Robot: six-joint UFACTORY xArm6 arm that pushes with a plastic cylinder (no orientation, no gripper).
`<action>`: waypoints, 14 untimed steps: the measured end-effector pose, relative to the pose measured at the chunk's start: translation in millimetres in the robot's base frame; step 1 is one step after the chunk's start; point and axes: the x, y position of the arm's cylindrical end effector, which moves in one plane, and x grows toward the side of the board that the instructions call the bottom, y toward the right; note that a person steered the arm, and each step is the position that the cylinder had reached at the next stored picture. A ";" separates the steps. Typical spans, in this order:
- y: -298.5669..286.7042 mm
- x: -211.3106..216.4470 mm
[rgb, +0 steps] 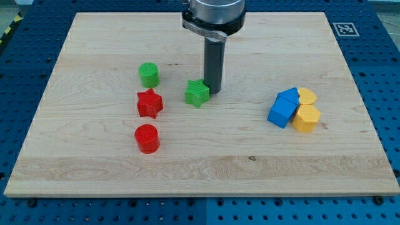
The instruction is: Move the blue triangle to the left of the blue cube
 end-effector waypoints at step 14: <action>110.1 12.3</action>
